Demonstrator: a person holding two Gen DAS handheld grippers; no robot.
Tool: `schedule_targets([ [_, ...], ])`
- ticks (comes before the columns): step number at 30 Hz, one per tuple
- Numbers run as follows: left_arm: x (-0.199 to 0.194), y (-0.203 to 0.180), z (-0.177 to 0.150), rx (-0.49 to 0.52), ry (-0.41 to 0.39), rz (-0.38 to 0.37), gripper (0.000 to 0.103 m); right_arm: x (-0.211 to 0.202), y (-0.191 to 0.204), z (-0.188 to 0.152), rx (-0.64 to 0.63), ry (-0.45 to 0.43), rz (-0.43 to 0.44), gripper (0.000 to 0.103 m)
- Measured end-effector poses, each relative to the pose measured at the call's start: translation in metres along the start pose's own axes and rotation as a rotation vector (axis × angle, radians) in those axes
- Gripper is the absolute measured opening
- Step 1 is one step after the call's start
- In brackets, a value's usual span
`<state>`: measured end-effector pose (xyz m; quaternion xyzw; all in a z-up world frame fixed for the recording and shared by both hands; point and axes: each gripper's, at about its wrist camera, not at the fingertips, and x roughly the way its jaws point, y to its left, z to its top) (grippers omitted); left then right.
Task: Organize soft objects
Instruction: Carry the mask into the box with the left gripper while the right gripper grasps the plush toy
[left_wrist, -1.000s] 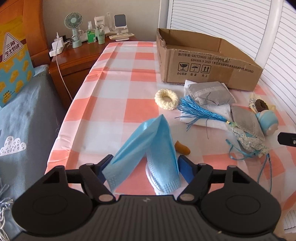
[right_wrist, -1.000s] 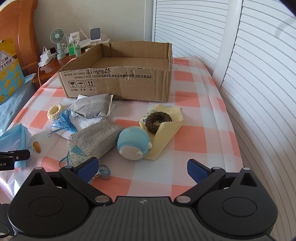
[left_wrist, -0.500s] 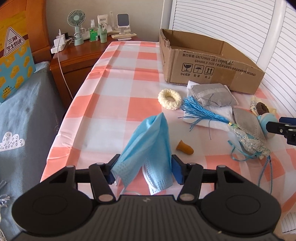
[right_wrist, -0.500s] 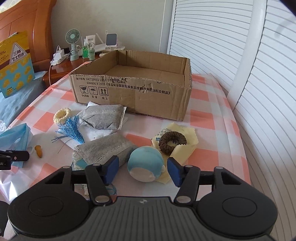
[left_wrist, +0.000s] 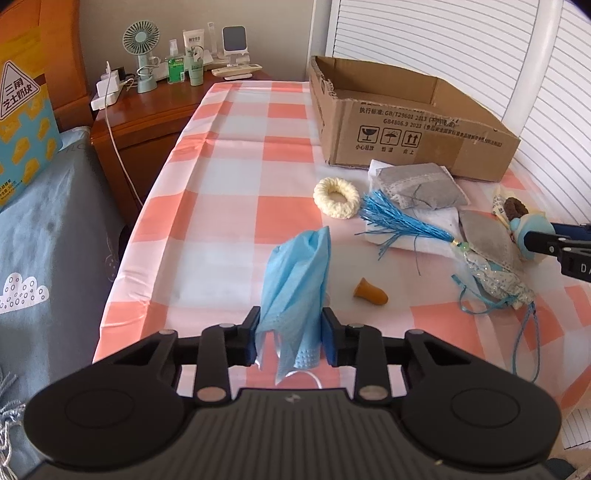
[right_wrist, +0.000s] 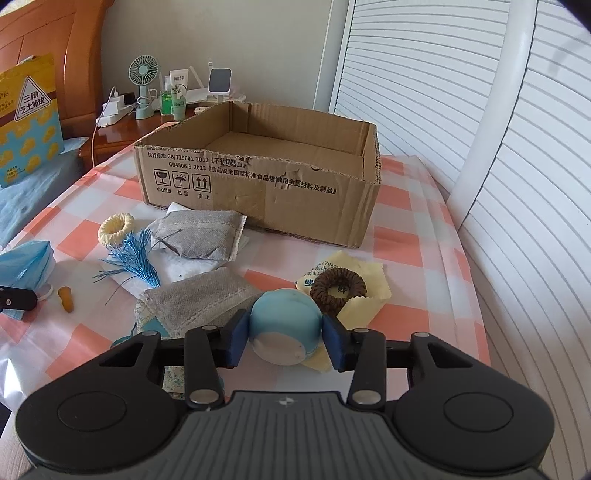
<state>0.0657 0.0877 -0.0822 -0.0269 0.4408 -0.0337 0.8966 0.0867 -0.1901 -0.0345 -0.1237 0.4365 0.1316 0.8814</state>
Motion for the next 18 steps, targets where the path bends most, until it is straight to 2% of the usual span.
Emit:
schedule_targets([
  [2, -0.003, 0.001, 0.001, 0.006, -0.003, -0.002, 0.027, -0.006, 0.000, 0.001, -0.004, -0.012, 0.005, 0.048],
  [13, -0.027, 0.004, 0.013, 0.033, -0.024, -0.049, 0.026, -0.027, -0.005, 0.005, -0.008, -0.023, 0.033, 0.048],
  [18, -0.038, -0.008, 0.031, 0.107, -0.040, -0.083, 0.026, -0.036, -0.007, 0.011, -0.029, -0.022, 0.070, 0.048],
])
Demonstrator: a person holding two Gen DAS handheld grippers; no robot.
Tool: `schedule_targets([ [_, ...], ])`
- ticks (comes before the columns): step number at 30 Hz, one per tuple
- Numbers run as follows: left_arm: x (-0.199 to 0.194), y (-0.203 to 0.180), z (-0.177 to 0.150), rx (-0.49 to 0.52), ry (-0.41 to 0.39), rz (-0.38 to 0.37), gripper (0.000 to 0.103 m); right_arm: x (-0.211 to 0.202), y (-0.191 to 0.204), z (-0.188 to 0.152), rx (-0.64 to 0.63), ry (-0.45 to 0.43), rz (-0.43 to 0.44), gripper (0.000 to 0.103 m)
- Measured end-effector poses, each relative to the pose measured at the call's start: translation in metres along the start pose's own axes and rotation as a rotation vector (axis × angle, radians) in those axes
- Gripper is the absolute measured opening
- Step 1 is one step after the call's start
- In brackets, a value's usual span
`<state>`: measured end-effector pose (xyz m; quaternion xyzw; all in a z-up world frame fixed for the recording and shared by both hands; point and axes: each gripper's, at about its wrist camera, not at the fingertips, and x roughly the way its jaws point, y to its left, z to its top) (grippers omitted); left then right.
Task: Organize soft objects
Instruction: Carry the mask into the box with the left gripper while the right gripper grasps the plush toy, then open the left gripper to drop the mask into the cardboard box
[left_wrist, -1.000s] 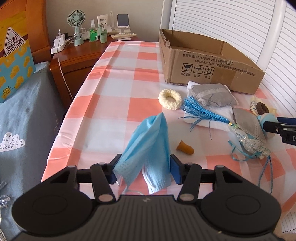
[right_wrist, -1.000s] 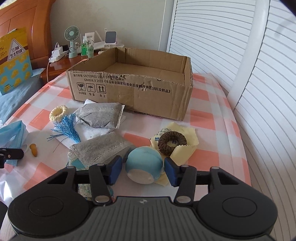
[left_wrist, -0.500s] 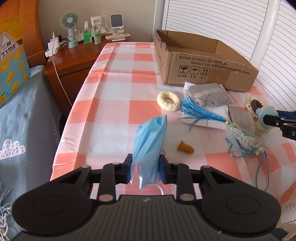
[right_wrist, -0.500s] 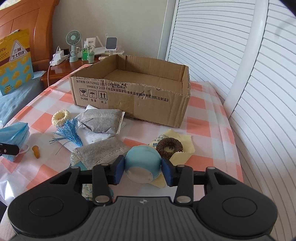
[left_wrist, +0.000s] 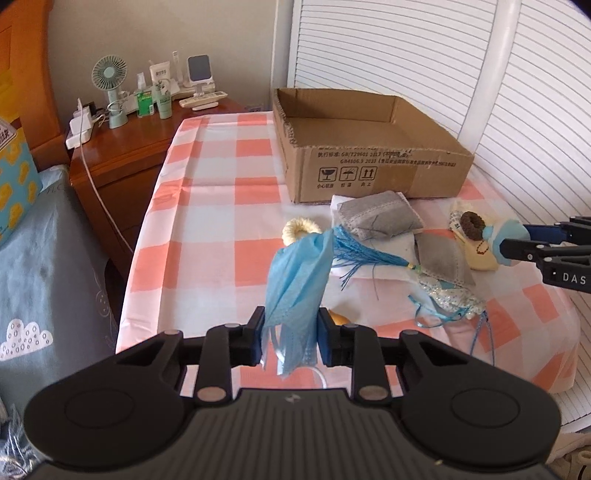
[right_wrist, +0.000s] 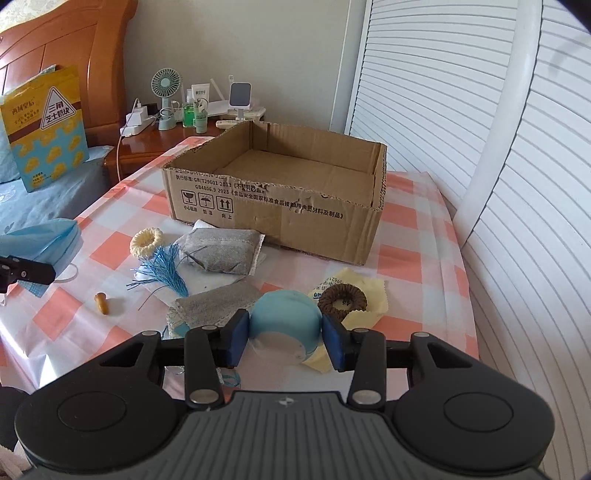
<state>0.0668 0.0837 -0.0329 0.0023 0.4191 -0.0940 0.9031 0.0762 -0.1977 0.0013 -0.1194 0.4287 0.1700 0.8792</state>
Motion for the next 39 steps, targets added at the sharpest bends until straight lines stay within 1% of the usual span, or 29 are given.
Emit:
schedule_targets([
  [3, -0.004, -0.007, 0.018, 0.033, -0.015, -0.036, 0.026, -0.007, -0.003, 0.005, -0.002, -0.016, 0.017, 0.048],
  [6, -0.004, -0.016, 0.040, 0.078, -0.041, -0.055, 0.026, -0.011, -0.007, 0.010, 0.010, -0.030, 0.037, 0.048],
  [10, 0.001, -0.031, 0.075, 0.133, -0.080, -0.093, 0.026, -0.014, -0.012, 0.013, 0.017, -0.046, 0.038, 0.048],
  [13, 0.009, -0.042, 0.104, 0.172, -0.117, -0.099, 0.026, -0.014, -0.016, 0.015, 0.021, -0.051, 0.032, 0.048],
  [15, 0.021, -0.051, 0.125, 0.204, -0.130, -0.091, 0.027, -0.013, -0.020, 0.015, 0.027, -0.052, 0.026, 0.048],
  [18, 0.045, -0.061, 0.156, 0.227, -0.118, -0.089, 0.027, -0.013, -0.026, 0.017, 0.041, -0.056, 0.017, 0.048],
  [23, 0.093, -0.071, 0.201, 0.223, -0.105, -0.051, 0.027, -0.016, -0.034, 0.018, 0.057, -0.065, -0.003, 0.048],
  [24, 0.103, -0.072, 0.209, 0.217, -0.103, -0.043, 0.029, -0.017, -0.036, 0.018, 0.061, -0.067, -0.009, 0.048],
  [26, 0.119, -0.072, 0.221, 0.202, -0.114, -0.015, 0.039, -0.018, -0.039, 0.018, 0.069, -0.070, -0.017, 0.048],
  [28, 0.135, -0.072, 0.229, 0.193, -0.123, 0.026, 0.086, -0.018, -0.042, 0.017, 0.079, -0.070, -0.021, 0.048],
  [29, 0.140, -0.071, 0.230, 0.187, -0.136, 0.056, 0.090, -0.018, -0.043, 0.017, 0.084, -0.070, -0.022, 0.048],
  [30, 0.143, -0.070, 0.229, 0.181, -0.149, 0.079, 0.090, -0.018, -0.044, 0.016, 0.087, -0.069, -0.023, 0.048],
  [31, 0.145, -0.069, 0.229, 0.182, -0.145, 0.083, 0.090, -0.018, -0.045, 0.015, 0.090, -0.069, -0.023, 0.048],
  [33, 0.144, -0.066, 0.227, 0.173, -0.120, 0.059, 0.090, -0.018, -0.046, 0.014, 0.095, -0.070, -0.022, 0.048],
  [36, 0.132, -0.065, 0.220, 0.173, -0.130, 0.053, 0.091, -0.016, -0.047, 0.015, 0.101, -0.068, -0.017, 0.048],
  [39, 0.114, -0.065, 0.208, 0.191, -0.136, 0.052, 0.095, -0.016, -0.045, 0.016, 0.102, -0.067, -0.014, 0.048],
])
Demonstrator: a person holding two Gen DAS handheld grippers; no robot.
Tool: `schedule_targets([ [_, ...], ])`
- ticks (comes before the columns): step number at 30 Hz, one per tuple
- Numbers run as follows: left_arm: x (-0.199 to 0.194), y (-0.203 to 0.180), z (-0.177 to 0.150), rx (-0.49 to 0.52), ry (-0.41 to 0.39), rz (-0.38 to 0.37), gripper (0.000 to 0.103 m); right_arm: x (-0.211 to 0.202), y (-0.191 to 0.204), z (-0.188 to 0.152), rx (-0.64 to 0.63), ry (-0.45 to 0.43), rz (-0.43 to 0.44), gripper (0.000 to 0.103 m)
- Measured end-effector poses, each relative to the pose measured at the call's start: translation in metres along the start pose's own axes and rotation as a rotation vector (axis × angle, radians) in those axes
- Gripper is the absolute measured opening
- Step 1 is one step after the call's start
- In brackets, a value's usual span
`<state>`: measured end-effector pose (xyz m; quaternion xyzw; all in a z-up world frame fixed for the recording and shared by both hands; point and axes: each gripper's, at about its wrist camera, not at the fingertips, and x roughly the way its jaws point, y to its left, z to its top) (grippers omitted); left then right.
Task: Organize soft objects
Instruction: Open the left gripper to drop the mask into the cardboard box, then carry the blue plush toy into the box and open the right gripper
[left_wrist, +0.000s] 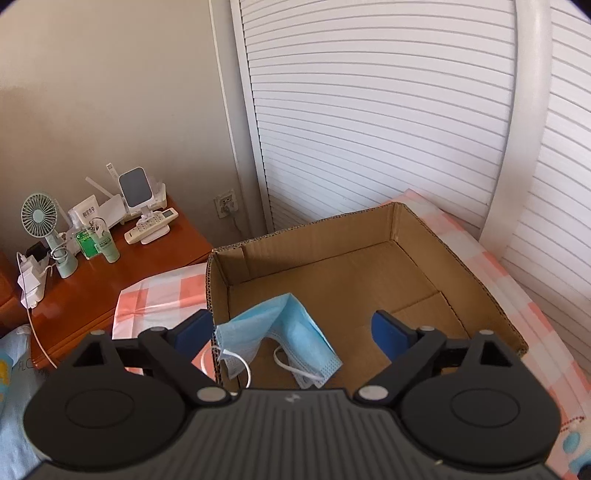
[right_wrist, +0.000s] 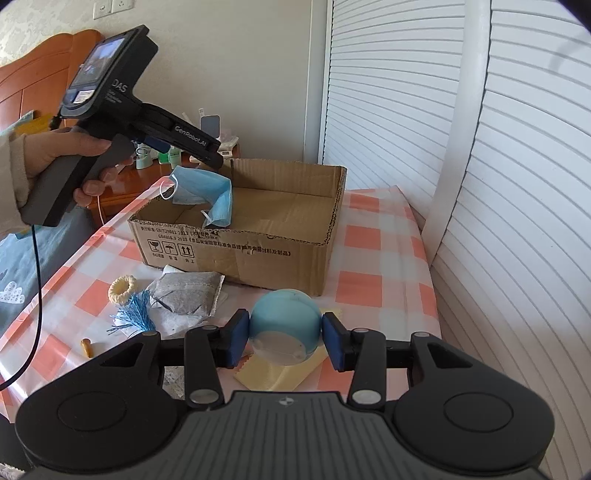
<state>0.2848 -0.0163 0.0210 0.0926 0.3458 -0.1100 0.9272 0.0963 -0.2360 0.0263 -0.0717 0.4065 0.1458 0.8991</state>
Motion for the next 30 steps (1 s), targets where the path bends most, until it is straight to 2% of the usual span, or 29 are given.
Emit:
schedule_targets([
  [6, -0.052, -0.005, -0.028, 0.009, -0.006, -0.004, 0.098, -0.004, 0.008, 0.003, -0.004, -0.014, 0.008, 0.048],
  [9, -0.085, -0.006, -0.052, -0.021, -0.037, 0.004, 0.102, -0.006, 0.011, 0.004, 0.000, -0.022, 0.011, 0.048],
  [13, -0.117, -0.011, -0.085, -0.057, -0.061, 0.027, 0.102, -0.005, 0.014, 0.007, 0.016, -0.019, 0.021, 0.048],
  [18, -0.128, -0.011, -0.117, -0.133, -0.032, -0.001, 0.102, 0.002, 0.021, 0.005, 0.004, -0.003, 0.008, 0.048],
  [22, -0.131, -0.014, -0.134, -0.131, -0.003, 0.008, 0.102, 0.014, 0.017, 0.000, 0.024, 0.029, 0.023, 0.050],
  [26, -0.135, -0.013, -0.142, -0.147, -0.010, -0.008, 0.102, 0.036, 0.013, -0.012, 0.070, 0.093, 0.032, 0.052],
  [30, -0.134, -0.012, -0.144, -0.149, -0.010, -0.015, 0.102, 0.054, 0.015, -0.023, 0.090, 0.129, 0.015, 0.060],
])
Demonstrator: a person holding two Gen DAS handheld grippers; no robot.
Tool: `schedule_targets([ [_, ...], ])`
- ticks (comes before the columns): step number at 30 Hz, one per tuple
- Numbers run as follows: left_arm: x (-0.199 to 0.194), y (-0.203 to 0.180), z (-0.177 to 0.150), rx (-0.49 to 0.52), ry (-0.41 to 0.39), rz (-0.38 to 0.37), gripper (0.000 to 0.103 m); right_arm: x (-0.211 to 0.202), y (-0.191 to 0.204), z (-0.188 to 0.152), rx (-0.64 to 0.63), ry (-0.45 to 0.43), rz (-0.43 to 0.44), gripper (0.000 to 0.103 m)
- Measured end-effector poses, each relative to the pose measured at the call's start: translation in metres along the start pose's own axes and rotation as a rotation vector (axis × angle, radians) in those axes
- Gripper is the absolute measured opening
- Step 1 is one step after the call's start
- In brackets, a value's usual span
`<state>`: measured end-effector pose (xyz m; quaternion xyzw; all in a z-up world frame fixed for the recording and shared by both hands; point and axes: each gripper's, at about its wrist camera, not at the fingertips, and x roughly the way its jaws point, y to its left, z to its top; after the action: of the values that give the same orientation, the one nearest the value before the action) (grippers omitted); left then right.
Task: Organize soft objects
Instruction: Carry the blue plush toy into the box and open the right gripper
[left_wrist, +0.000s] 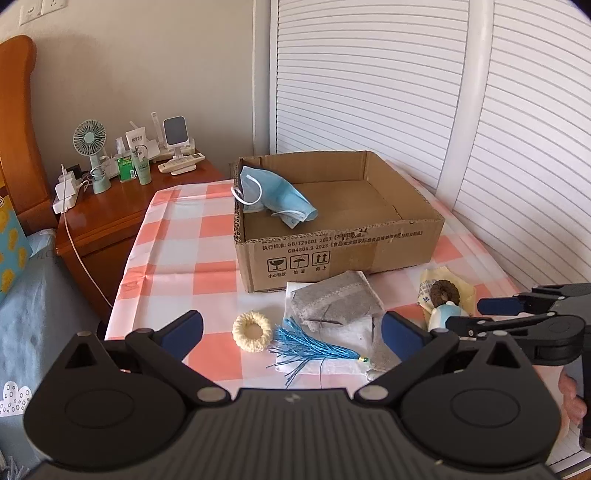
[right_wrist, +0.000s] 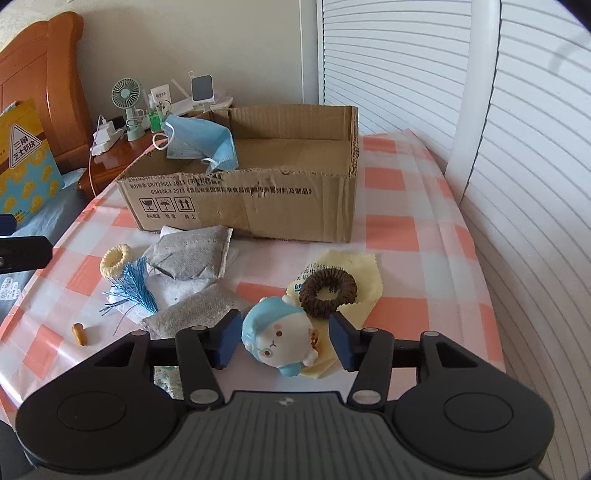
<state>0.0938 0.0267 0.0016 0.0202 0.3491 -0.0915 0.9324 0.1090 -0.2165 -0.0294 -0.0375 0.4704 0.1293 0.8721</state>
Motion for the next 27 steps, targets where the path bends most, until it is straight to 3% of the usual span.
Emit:
schedule_targets([
  [6, 0.004, 0.000, -0.001, 0.011, 0.004, -0.018, 0.102, 0.017, 0.002, -0.001, 0.021, 0.012, 0.002, 0.068],
  [10, 0.006, 0.002, -0.002, 0.012, 0.011, -0.027, 0.102, 0.025, 0.006, 0.000, 0.004, 0.033, 0.013, 0.068],
  [14, 0.009, 0.005, -0.002, 0.003, 0.019, -0.028, 0.102, 0.028, 0.008, -0.002, -0.006, 0.051, 0.021, 0.052],
  [19, 0.012, 0.008, -0.003, -0.005, 0.026, -0.028, 0.102, 0.018, 0.013, 0.000, -0.042, 0.051, 0.010, 0.051],
  [27, 0.011, 0.008, -0.005, -0.003, 0.015, -0.038, 0.102, -0.019, 0.016, 0.027, -0.108, -0.030, 0.018, 0.050],
])
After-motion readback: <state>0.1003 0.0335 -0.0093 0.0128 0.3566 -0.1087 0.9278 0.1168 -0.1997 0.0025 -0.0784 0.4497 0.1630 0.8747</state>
